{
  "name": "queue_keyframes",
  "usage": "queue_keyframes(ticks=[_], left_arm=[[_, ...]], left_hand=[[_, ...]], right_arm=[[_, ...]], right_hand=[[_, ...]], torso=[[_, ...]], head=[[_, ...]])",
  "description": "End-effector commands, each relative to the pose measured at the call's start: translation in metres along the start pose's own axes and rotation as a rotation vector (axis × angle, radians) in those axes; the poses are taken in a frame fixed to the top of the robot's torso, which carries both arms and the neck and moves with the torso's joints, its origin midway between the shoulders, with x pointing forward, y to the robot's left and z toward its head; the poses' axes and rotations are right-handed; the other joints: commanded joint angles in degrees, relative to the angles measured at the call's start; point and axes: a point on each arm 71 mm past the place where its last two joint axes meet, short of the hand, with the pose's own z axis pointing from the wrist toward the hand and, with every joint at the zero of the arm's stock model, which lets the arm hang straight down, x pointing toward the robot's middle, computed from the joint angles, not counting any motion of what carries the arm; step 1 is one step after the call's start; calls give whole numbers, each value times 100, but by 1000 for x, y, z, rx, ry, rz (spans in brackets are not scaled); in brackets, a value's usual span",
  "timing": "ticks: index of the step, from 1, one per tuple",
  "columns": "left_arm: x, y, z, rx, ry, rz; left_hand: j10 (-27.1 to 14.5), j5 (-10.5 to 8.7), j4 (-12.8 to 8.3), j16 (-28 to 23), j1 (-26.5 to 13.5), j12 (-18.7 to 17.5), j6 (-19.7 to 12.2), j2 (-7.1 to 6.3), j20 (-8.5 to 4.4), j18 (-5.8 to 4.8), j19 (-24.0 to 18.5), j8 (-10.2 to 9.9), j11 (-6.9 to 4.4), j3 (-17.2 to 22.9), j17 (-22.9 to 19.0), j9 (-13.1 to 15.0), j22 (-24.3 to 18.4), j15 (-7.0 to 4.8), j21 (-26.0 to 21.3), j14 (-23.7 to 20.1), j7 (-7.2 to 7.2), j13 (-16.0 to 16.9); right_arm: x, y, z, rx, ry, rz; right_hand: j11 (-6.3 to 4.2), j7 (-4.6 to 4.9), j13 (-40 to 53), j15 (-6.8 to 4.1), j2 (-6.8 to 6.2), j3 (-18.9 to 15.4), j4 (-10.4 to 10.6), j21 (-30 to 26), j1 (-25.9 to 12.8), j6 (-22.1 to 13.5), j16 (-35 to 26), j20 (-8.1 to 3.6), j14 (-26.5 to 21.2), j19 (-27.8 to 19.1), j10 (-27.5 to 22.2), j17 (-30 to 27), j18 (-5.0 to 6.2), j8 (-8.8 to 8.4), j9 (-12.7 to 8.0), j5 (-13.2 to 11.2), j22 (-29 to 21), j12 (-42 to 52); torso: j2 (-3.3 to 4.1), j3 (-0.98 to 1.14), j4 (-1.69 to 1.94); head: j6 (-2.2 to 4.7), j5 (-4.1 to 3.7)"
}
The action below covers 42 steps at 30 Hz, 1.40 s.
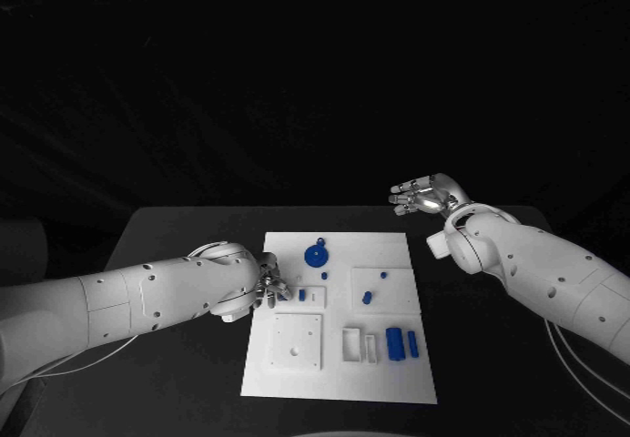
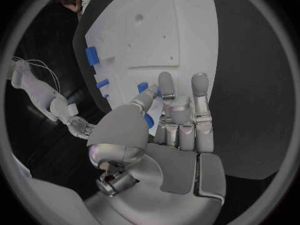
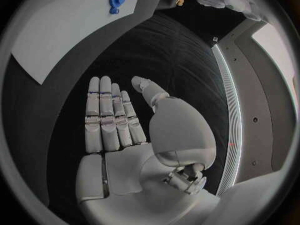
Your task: Assemble the parts on the task board
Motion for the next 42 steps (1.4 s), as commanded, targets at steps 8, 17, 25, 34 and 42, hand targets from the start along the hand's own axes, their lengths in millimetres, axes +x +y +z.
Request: queue_keyframes(ticks=[8, 17, 25, 34, 42], left_arm=[[13, 1, 3, -19, 69, 35], [12, -2, 5, -16, 58, 31], [10, -1, 7, -20, 47, 27], [11, 0, 8, -25, 58, 34], [10, 4, 8, -34, 59, 35]], left_hand=[[278, -11, 17, 7, 32, 20, 474, 53, 12, 74, -31, -19, -28, 18, -4, 817, 101, -28, 36, 10, -468, -13], [274, -449, 369, -99, -39, -50, 422, -161, -13, 42, -31, -31, -34, -346, -138, 597, 90, -48, 6, -8, -488, -31], [271, -471, 597, -164, -196, -107, 400, -334, -42, 10, -19, -28, -41, -578, -229, 452, 85, -69, -38, -22, -488, -26], [271, -475, 608, -172, -176, -114, 407, -376, -42, 5, -19, -26, -40, -606, -241, 422, 86, -68, -52, -26, -489, -22], [271, -496, 651, -167, -161, -124, 419, -453, -42, 1, -17, -23, -39, -672, -240, 391, 92, -67, -71, -29, -488, -16]], right_arm=[[1, 0, 0, -2, 14, 6], [1, 0, 0, -2, 16, 6], [1, -1, 0, 0, 21, 7], [1, -1, 0, 1, 26, 7], [0, -2, -1, 4, 24, 6]], right_hand=[[5, -8, -8, -1, 15, -3, -42, 34, -32, -46, -18, 7, -48, -17, -43, -5, -32, -2, -1, 20, -5, -18], [7, -7, -8, 1, 13, -8, -47, 38, -28, -51, -19, 9, -53, -21, -49, -7, -32, -2, -1, 20, -22, -19], [10, -5, -8, 5, 5, -28, -36, 32, -48, -60, -20, 15, -61, -26, -56, -8, -35, -2, -1, 28, -34, -19], [10, -5, -8, 5, 5, -28, -36, 32, -48, -60, -20, 15, -61, -26, -56, -8, -35, -2, -1, 28, -34, -19], [11, -4, -8, 6, 6, -44, -33, 25, -47, -66, -19, 16, -63, -20, -60, -6, -33, -1, -1, 32, -48, -19]], torso=[[3, -2, 3], [3, -2, 0], [-2, -2, 3], [-1, -3, 1], [1, -3, 7]], head=[[0, -5], [4, -18], [24, -38], [28, -48], [22, -52]])
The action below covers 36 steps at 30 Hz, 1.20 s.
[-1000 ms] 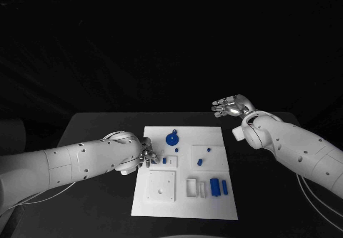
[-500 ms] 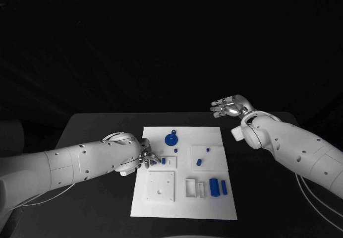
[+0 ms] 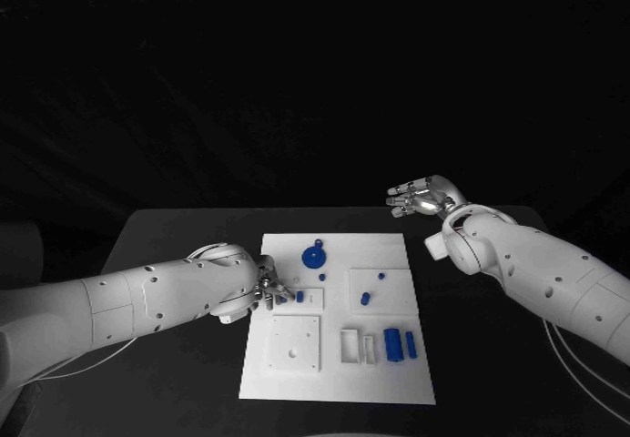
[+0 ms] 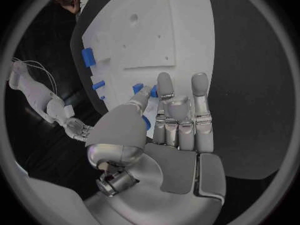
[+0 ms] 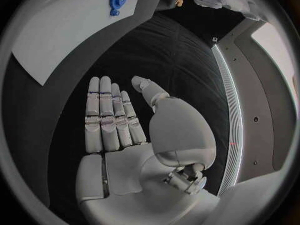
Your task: Assemble the parts on the task board
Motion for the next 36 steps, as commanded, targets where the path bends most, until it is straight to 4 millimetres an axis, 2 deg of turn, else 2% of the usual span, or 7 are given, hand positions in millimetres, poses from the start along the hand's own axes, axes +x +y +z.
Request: queue_keyframes(ticks=[1, 9, 14, 25, 34, 35, 36], left_arm=[[9, 3, 2, -10, 45, 22], [7, 6, 2, -13, 39, 34], [6, 8, 3, -15, 40, 43], [4, 14, 2, -23, 27, 46], [4, 17, -5, 4, 38, 61], [3, 17, -7, 12, 37, 63], [2, 17, -8, 18, 36, 65]], left_hand=[[281, -43, 56, -16, -51, -31, -4, -96, -20, 1, 4, 23, 10, -70, -10, 6, 90, -13, -29, 24, -2, 6], [273, -561, 996, -65, -390, -60, 65, -1114, -30, -2, -5, 22, 32, -53, -70, 69, 87, -15, -60, -17, 45, -6], [254, -560, 1730, -268, 2, -310, -144, -1257, -26, -30, -103, 21, 66, -907, -292, 76, 79, 0, -158, -194, 97, -88], [228, -561, 1823, -306, 123, -452, -226, -1266, -7, -40, -129, 21, 78, -953, -302, 110, 78, 25, -252, -264, 118, -62], [32, -530, 1317, -349, 491, -583, -513, -1011, 70, -31, -232, 2, 136, -901, -337, 52, 62, 111, -362, -427, 219, -49], [-99, -514, 1035, -274, 510, -505, -666, -903, 132, -4, -333, 137, 157, -996, -376, -178, 61, 174, -447, -577, 275, -88], [-194, -511, 881, -134, 432, -319, -781, -777, 150, 16, -320, 457, 175, -1007, -503, -1312, 92, 175, -499, -670, 303, -155]], right_arm=[[1, -1, 0, 0, 11, 5], [1, -2, -1, 2, 10, 5], [1, -3, -1, 2, 5, 5], [1, -4, -1, 4, 5, 6], [0, -5, -2, 7, 5, 5], [-1, -5, -2, 7, 5, 5], [-1, -5, -2, 8, 4, 4]], right_hand=[[-10, -4, -8, -15, 6, -27, -17, 25, -47, -26, -19, 17, -43, -21, -39, -8, -33, -1, -1, 32, -5, -19], [-8, 2, -8, -12, 6, -39, -19, 15, -44, -51, -18, 19, -48, -16, -38, -7, -33, -3, -2, 33, -21, -17], [0, 22, -8, -5, -3, -49, -27, 4, -33, -134, -24, 25, -62, -22, -46, -9, -35, -2, -2, 33, -35, -19], [5, 22, -8, 14, -2, -54, -22, -32, -40, -142, -46, 45, -114, -58, -57, -20, -44, 1, 1, 35, -63, -17], [7, 24, -8, 18, -2, -49, -23, -47, -40, -144, -48, 52, -124, -65, -61, -24, -42, 0, 1, 37, -77, -19], [7, 24, -8, 18, -2, -49, -23, -47, -40, -144, -48, 52, -124, -65, -61, -24, -42, 0, 1, 37, -77, -19], [8, 24, -8, 22, -2, -47, -20, -61, -45, -143, -49, 57, -133, -62, -62, -30, -40, 1, 2, 36, -92, -18]], torso=[[2, -2, 4], [1, -2, 1], [0, -3, 0], [-4, 0, 2], [2, -3, 1], [1, -8, 2], [1, -7, 5]], head=[[0, 2], [9, 4], [6, -25], [3, -1], [2, -25], [5, -29], [8, -35]])
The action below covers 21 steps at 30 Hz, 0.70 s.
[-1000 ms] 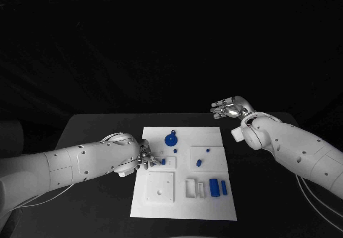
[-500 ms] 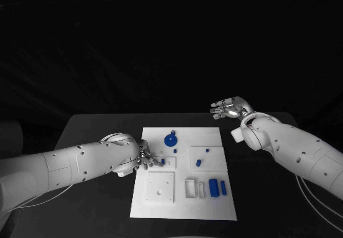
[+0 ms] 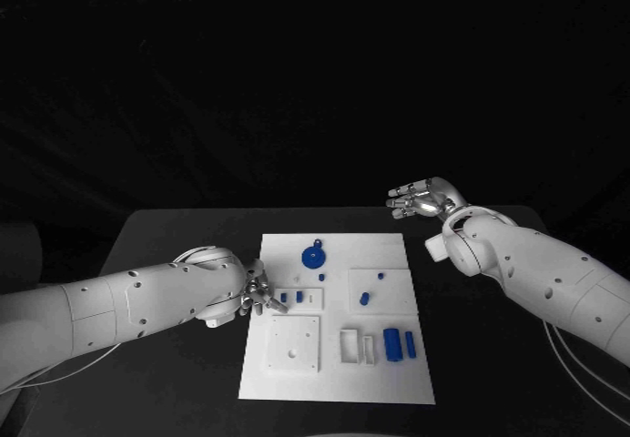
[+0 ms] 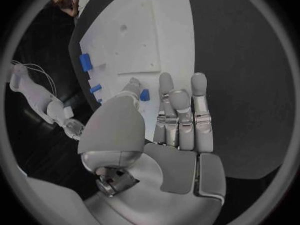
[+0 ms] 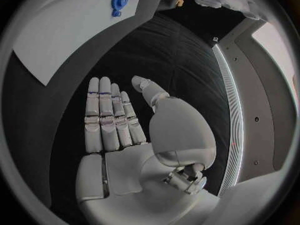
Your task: Assemble the parts on the task board
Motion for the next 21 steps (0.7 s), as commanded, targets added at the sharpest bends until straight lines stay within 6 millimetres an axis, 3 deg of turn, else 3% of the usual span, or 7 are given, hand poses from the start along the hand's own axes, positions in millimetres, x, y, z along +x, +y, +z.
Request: queue_keyframes(ticks=[1, 4, 8, 12, 14, 16, 21], left_arm=[[-1, -4, -5, 38, 15, 41], [-7, -4, -9, 48, 1, 42], [-15, -2, -14, 62, -12, 25], [-24, -4, -21, 127, 0, -39], [-29, -7, -27, 173, -6, -71], [-35, -10, -33, 229, -30, -107], [-57, -22, -46, 386, -178, -183]], left_hand=[[-195, 45, -327, 185, -7, 230, -250, 102, 50, 16, -38, 611, 46, -51, -198, -1283, 97, 38, -102, -157, 47, -128], [-255, 49, -410, 301, 47, 379, -535, 122, 67, 25, -32, 1294, 44, -71, -383, -1794, 101, 46, -143, -204, 53, -229], [-314, 41, -467, 402, 99, 493, -774, 139, 81, 39, -23, 1889, 41, -104, -596, -2417, 100, 57, -192, -248, 66, -351], [-687, 6, -450, 250, 97, 253, -1050, 157, 168, 36, -180, 1749, 166, -113, -709, -2753, 44, 181, -338, -482, 203, -499], [-827, -7, -323, 184, 147, 189, -1156, 95, 319, 179, -181, 1647, 252, -119, -942, -3391, -75, 275, -543, -480, 277, -612], [-892, -7, -303, 219, 146, 165, -1244, 81, 293, 155, -137, 1628, 276, -122, -967, -3574, -57, 277, -549, -549, 328, -643], [-1112, 310, -794, -263, 832, -21, -1012, 519, 382, 125, -273, 1590, 334, -50, -1356, -4208, -409, 361, -996, -776, 366, -830]], right_arm=[[-1, -1, 0, -1, 5, 3], [-1, -2, -1, 1, 4, 2], [-2, -3, -1, 2, 3, 1], [-2, -4, -2, 4, 3, 2], [-2, -4, -2, 4, 4, 2], [-3, -5, -2, 7, 4, 2], [-3, -7, -3, 10, 3, 3]], right_hand=[[-13, 0, -8, 17, -2, -31, -5, -31, -45, -57, -16, 15, -48, -20, -41, -14, -40, 1, 2, 36, -21, -18], [-13, 0, -8, 19, -2, -29, -6, -38, -45, -58, -18, 18, -54, -21, -41, -17, -41, -1, 1, 37, -28, -17], [-12, 0, -8, 21, -3, -29, -5, -46, -48, -58, -19, 21, -60, -22, -42, -20, -41, 0, 1, 36, -35, -17], [-11, 0, -8, 25, -8, -32, -3, -58, -54, -60, -22, 26, -69, -24, -46, -26, -42, -1, 1, 39, -47, -17], [-9, 1, -8, 27, -7, -31, -2, -65, -55, -60, -25, 30, -76, -27, -54, -31, -43, 0, 2, 40, -54, -19], [-4, 2, -8, 33, -6, -29, -2, -76, -56, -62, -29, 34, -86, -32, -67, -37, -42, 0, 1, 40, -63, -18], [1, 4, -8, 39, -5, -20, -8, -98, -51, -57, -32, 42, -96, -32, -84, -52, -38, 0, 2, 39, -86, -18]], torso=[[1, -4, 3], [-3, 1, 5], [-1, 0, -1], [4, -2, -6], [6, 0, -10], [5, -2, -9], [-8, 2, 6]], head=[[8, -14], [11, 3], [26, -3], [45, -8], [46, -8], [56, -19], [66, -1]])
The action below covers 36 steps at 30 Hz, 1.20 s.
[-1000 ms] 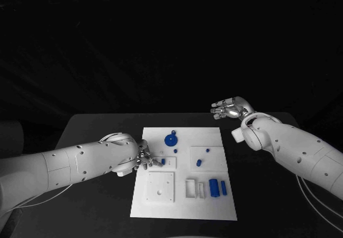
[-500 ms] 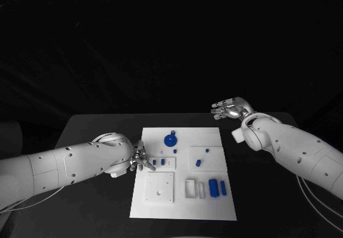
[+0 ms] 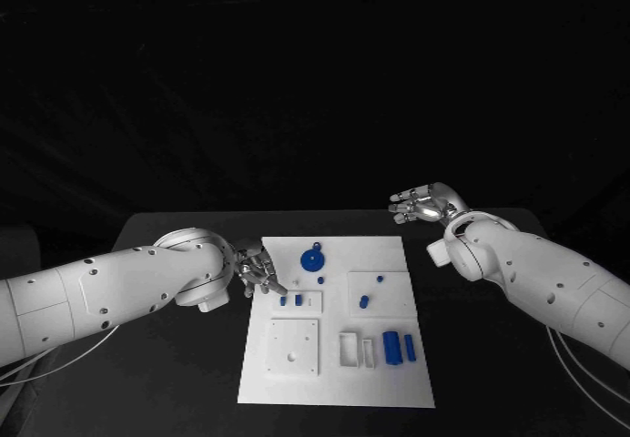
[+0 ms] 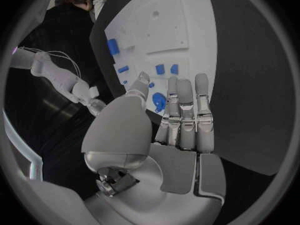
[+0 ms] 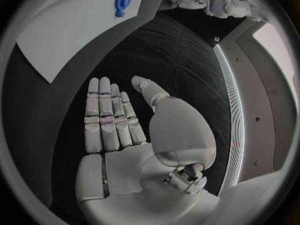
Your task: Assemble the parts on the task board
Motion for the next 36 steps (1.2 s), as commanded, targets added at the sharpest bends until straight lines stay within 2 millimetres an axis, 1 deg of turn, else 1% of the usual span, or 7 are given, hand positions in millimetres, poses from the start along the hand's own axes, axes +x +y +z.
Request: queue_keyframes(ticks=[1, 3, 4, 6, 12, 28, 36], left_arm=[[-13, -19, -4, 196, -129, -70], [-16, -24, -4, 235, -171, -48], [-17, -28, -4, 260, -197, -29], [-16, -39, -3, 338, -265, 39], [-4, -58, 2, 468, -346, 179], [34, -80, 31, 546, -328, 472], [41, -80, 43, 523, -303, 528]], left_hand=[[-172, 389, -373, -167, 604, -213, 244, 308, -1, 36, 9, -93, 5, 187, -126, -256, -95, 7, -110, -71, -1, -157], [-94, 415, -612, -205, 959, -412, 591, 452, -32, 69, 59, -216, -20, 356, -172, -442, -64, -20, -90, 25, -19, -334], [24, 164, -751, -236, 1047, -641, 783, 477, -42, 80, 52, -488, -27, 466, -204, -685, 29, -11, -53, 70, 13, -527], [125, 145, -965, -297, 1099, -1211, 1140, 492, -22, 134, -42, -1069, 61, 611, -255, -1117, 325, 21, 45, 76, 66, -602], [28, 169, -1221, -587, 1109, -1852, 1249, 395, 54, 255, -180, -1688, 205, 739, -417, -1405, 487, 93, 155, 92, 26, -610], [-750, -25, -1368, -636, 787, -1864, 913, 88, 185, 387, -134, -1754, 446, 1045, -456, -1644, 431, 214, 291, 234, 157, -616], [-790, -13, -1265, -599, 865, -1866, 952, 40, 195, 418, -74, -1750, 436, 1062, -478, -1640, 453, 191, 247, 264, 159, -618]], right_arm=[[0, 0, 0, -3, 8, 6], [1, 0, 0, -4, 8, 6], [0, 0, 0, -3, 8, 6], [0, -1, 0, -3, 6, 5], [0, -1, 0, -6, 5, 7], [5, 0, 1, -7, 5, 12], [6, 1, 1, -8, 6, 11]], right_hand=[[1, 5, -8, 2, -5, -20, -8, -31, -51, -18, -32, 22, -58, -11, -42, -9, -38, -1, 2, 17, -10, -18], [2, 2, -8, 2, -1, -14, -8, -36, -53, -9, -33, 23, -61, -4, -45, -17, -36, 2, 3, 21, -18, -19], [2, 2, -8, 2, -1, -14, -8, -36, -53, -9, -33, 23, -61, -4, -45, -17, -36, 2, 3, 21, -18, -19], [4, 2, -8, 6, -1, -8, -9, -44, -58, -2, -35, 26, -68, -5, -53, -25, -36, 1, 3, 35, -26, -19], [5, -1, -8, 9, 4, 8, -9, -57, -66, 12, -38, 30, -76, -3, -60, -42, -33, 0, 3, 37, -41, -19], [5, -2, -9, 9, -2, 19, -5, -76, -82, 15, -31, 34, -70, 15, -61, -73, -29, 0, 2, 40, -70, -20], [6, -2, -8, 11, -1, 21, 0, -85, -89, 16, -29, 35, -70, 19, -61, -84, -29, -1, 2, 41, -81, -19]], torso=[[-6, 8, 7], [-2, 4, -2], [2, 1, -7], [5, -8, -2], [9, -7, -1], [9, -5, -16], [2, 4, -1]], head=[[12, 15], [23, 3], [30, -4], [32, -7], [42, -18], [45, -19], [39, -36]])
